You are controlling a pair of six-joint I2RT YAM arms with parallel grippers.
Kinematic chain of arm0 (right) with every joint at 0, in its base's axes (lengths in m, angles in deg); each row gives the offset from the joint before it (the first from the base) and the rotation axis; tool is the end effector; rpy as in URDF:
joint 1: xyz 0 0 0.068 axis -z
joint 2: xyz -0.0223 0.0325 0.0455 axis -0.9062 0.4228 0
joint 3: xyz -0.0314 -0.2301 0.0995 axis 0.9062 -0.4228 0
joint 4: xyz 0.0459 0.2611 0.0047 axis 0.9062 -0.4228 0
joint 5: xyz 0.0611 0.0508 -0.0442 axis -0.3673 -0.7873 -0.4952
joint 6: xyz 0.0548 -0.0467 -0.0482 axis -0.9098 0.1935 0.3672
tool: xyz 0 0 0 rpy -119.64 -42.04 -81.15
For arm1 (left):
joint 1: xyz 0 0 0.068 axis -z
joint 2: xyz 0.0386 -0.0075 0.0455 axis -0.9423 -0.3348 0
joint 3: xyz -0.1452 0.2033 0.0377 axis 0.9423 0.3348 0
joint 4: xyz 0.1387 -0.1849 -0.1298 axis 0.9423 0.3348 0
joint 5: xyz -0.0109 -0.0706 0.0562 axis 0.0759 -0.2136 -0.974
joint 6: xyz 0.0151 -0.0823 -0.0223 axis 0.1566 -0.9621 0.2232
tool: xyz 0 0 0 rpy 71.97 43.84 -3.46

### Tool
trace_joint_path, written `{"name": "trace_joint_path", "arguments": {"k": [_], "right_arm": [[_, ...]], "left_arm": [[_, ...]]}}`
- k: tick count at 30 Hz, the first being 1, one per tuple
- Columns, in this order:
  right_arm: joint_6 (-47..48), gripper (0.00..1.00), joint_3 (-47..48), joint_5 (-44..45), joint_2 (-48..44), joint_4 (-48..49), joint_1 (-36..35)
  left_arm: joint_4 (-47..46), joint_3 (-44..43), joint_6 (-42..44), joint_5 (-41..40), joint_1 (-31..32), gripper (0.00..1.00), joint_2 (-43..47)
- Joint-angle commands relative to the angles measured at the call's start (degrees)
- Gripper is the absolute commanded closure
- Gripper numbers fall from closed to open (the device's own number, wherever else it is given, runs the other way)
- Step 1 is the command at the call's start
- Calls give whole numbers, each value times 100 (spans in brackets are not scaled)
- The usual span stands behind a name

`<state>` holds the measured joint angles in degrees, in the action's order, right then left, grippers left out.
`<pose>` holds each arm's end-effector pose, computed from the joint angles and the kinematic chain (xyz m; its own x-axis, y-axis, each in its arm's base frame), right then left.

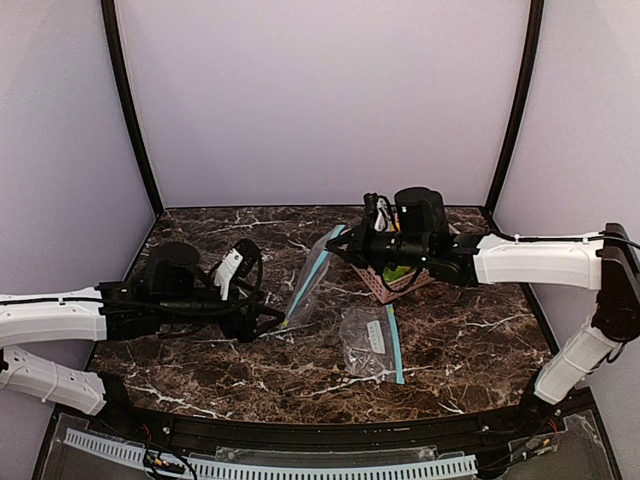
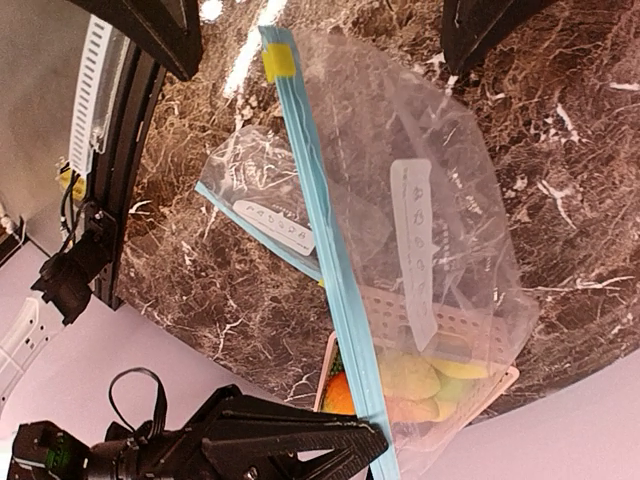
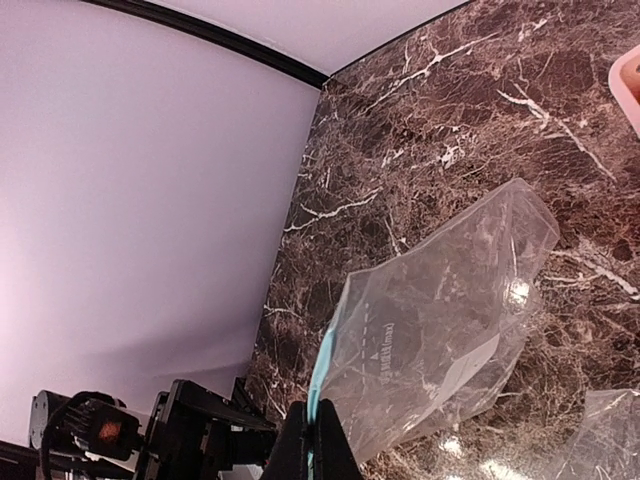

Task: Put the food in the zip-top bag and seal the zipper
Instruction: Pass from the left arm to the right, then pass from the right arm to the left

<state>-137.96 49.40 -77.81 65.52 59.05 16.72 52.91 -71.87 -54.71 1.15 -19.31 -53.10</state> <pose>0.2588 0.3157 0.2456 -0.8504 0.3119 -0.4237 -0.2659 0.4400 0.8577 0.1741 -0.2396 0.2228 -0.4073 0.1718 -0.8970 0.8092 0.5232 -0.2672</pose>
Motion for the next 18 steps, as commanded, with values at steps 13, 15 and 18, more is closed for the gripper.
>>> {"name": "trace_joint_path", "arguments": {"k": [13,15,18], "right_arm": [[-347,100,-174,544,-424,-364,111],[-352,100,-176,550,-437,-363,113],[-345,100,-191,552,-446,-358,114]], "left_arm": [[-96,9,676,-976,738,23,-669],[-172,-30,644,-971,740,32,-787],[-240,-49,602,-1021,741,48,-870]]}}
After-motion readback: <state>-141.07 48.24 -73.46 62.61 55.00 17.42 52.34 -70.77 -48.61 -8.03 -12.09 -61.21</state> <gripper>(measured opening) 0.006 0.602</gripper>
